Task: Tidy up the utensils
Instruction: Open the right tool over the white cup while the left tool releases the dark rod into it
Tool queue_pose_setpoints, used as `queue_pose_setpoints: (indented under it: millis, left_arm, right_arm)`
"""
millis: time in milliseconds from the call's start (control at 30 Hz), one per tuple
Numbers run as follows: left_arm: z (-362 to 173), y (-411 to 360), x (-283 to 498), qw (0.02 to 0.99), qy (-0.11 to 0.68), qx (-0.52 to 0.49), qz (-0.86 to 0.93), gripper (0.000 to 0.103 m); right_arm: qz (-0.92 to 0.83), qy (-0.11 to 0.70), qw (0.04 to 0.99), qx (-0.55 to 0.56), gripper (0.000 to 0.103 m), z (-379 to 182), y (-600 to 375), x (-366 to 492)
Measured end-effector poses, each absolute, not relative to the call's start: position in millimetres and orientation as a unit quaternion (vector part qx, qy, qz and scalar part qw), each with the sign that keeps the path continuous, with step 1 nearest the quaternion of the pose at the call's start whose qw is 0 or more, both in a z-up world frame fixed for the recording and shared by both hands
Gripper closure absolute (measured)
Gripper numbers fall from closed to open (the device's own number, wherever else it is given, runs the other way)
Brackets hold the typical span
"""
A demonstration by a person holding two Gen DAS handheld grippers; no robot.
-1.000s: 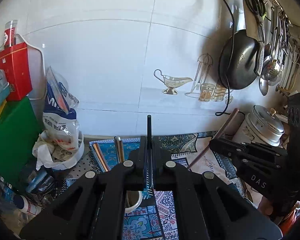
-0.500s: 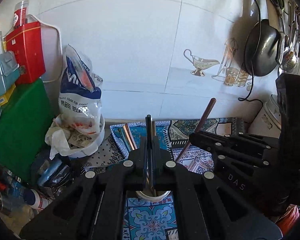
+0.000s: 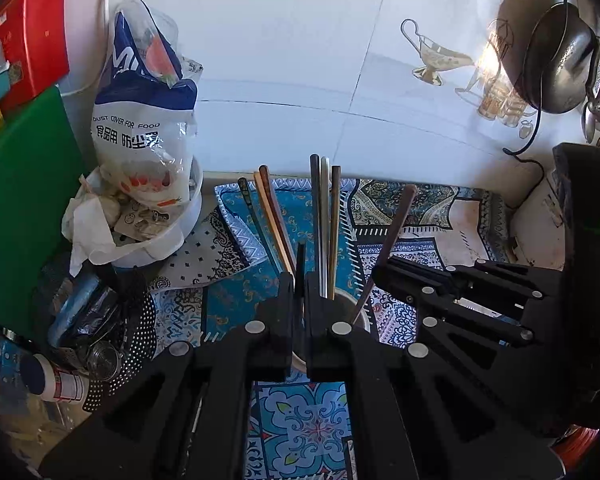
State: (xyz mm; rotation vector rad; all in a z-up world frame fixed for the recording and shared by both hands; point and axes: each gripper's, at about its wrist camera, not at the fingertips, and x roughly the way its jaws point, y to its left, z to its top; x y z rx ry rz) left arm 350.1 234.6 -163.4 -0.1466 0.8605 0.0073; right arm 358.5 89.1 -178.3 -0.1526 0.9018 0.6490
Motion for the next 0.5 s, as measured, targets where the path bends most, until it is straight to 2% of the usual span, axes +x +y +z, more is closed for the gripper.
queue_pose_setpoints:
  millis: [133, 333, 500]
  left_arm:
    - [-159.3, 236.1, 347.8, 0.908, 0.412, -0.072, 0.007, 0.101]
    - [-143.0, 231.3, 338.8, 0.917, 0.395, -0.059, 0.017, 0.093]
    - [-124.7, 220.3, 330.1, 0.925, 0.375, -0.056, 0.015, 0.079]
  right_arm:
    - [0.308, 0.429, 0.846, -0.077, 0.096, -176.1, 89.1, 357.5]
    - [0.309, 0.42, 0.85, -0.07, 0.087, -165.5, 76.3, 352.5]
    - [0.303, 0.401, 0.862, -0.063, 0.085, -149.5, 54.5, 344.0]
